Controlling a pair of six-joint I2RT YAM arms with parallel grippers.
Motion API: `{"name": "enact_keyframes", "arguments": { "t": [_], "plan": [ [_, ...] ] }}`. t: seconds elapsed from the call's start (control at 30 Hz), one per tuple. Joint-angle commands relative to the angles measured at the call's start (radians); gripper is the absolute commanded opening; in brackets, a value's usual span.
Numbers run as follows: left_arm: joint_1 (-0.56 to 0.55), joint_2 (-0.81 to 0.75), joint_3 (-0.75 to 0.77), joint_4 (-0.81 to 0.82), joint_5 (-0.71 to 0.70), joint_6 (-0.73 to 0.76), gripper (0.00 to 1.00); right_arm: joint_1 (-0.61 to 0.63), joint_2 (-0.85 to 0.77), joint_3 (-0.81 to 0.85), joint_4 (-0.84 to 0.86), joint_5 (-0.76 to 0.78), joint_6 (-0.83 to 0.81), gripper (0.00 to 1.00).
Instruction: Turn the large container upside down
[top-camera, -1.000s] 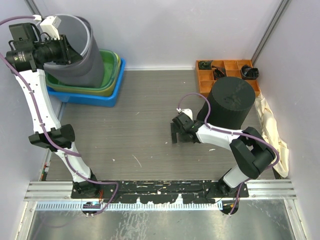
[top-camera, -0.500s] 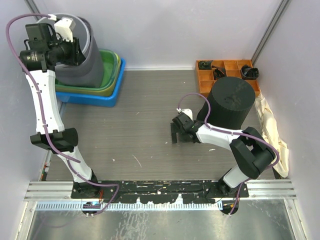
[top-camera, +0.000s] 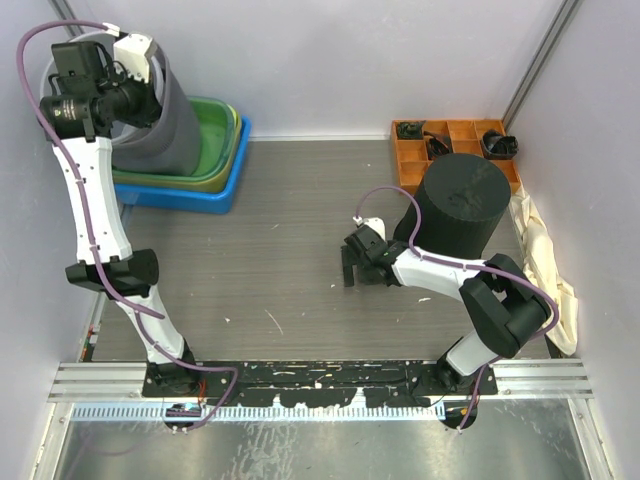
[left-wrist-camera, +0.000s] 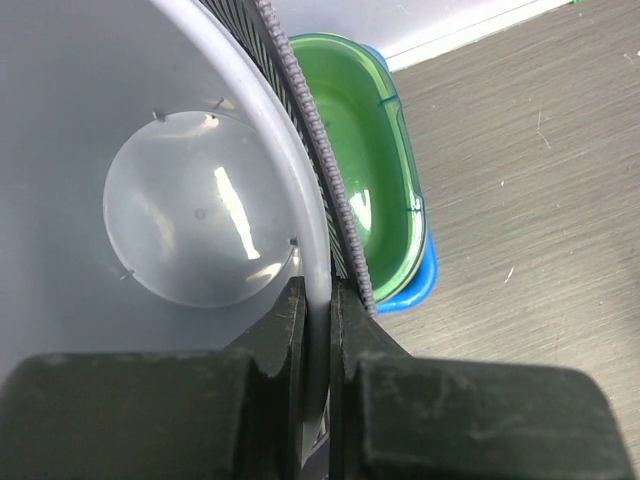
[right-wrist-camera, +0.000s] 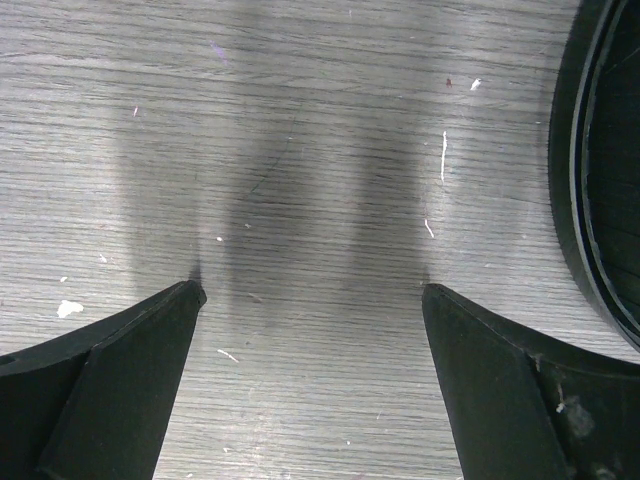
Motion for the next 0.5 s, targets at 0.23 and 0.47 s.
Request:
{"name": "enact_keyframes", "arguments": {
  "t": [0.23,0.47],
  "plan": [
    [-0.039,-0.260,-0.144,0.174,-0.293,0.104,0.00,0.006,-0.023,0.024,-0.017,0.048,0.001,1.00],
    [-0.101,-0.304,-0.029,0.300,-0.409,0.242,0.00,0.004,-0.047,0.065,-0.082,0.125,-0.032,1.00]
  ]
}}
